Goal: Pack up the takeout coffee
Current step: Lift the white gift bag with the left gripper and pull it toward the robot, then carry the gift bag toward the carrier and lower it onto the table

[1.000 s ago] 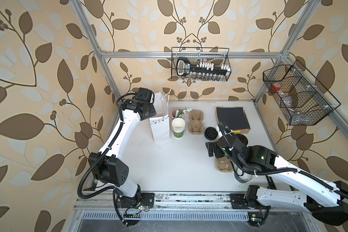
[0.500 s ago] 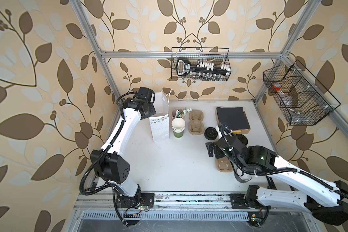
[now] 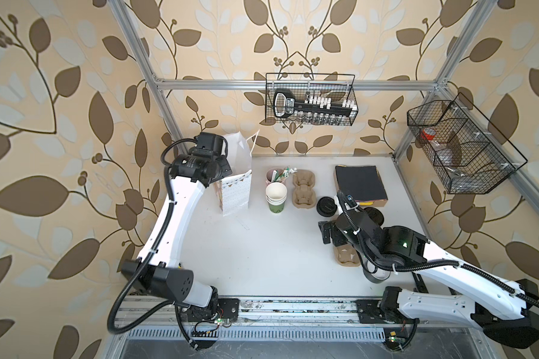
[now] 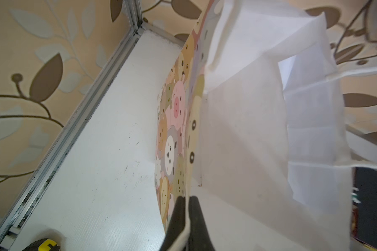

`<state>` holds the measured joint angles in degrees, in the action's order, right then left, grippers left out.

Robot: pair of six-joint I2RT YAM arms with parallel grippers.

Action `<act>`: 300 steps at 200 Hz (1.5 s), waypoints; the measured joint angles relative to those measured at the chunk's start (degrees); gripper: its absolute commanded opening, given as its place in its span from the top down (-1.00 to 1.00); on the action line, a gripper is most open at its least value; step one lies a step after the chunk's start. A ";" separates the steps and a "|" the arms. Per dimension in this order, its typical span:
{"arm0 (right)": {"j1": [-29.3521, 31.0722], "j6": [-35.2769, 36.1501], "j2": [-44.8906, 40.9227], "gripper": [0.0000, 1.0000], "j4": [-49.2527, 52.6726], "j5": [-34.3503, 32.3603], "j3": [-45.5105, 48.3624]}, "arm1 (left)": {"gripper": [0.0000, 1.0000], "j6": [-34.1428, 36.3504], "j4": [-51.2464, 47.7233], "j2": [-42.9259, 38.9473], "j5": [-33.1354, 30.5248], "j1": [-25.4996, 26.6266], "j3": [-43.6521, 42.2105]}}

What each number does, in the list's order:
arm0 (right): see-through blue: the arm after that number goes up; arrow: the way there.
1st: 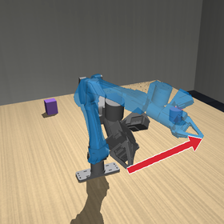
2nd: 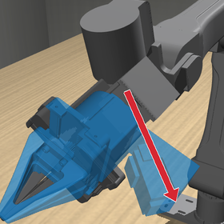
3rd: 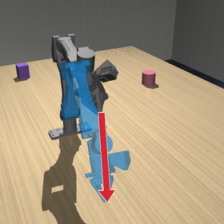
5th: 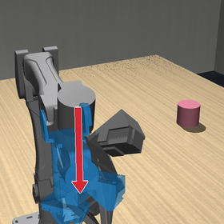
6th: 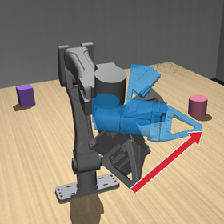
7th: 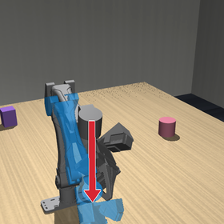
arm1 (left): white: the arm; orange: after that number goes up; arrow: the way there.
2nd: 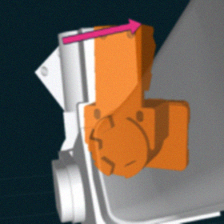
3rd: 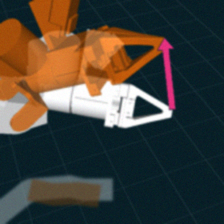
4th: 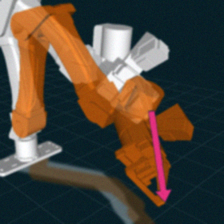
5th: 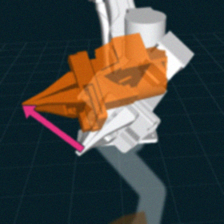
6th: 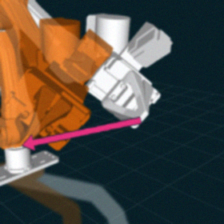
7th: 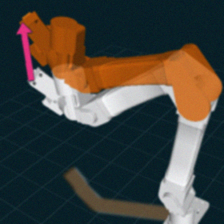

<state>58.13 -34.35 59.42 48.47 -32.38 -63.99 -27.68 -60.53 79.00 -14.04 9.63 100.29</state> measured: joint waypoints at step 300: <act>-3.93 -3.39 -6.91 -0.99 3.06 0.83 -2.43 | 1.00 -16.26 -3.93 -36.65 38.82 0.00 -24.72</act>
<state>54.19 -37.74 52.51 51.53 -31.55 -66.41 -43.94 -64.47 42.35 24.77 9.63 75.57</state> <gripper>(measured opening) 0.992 0.049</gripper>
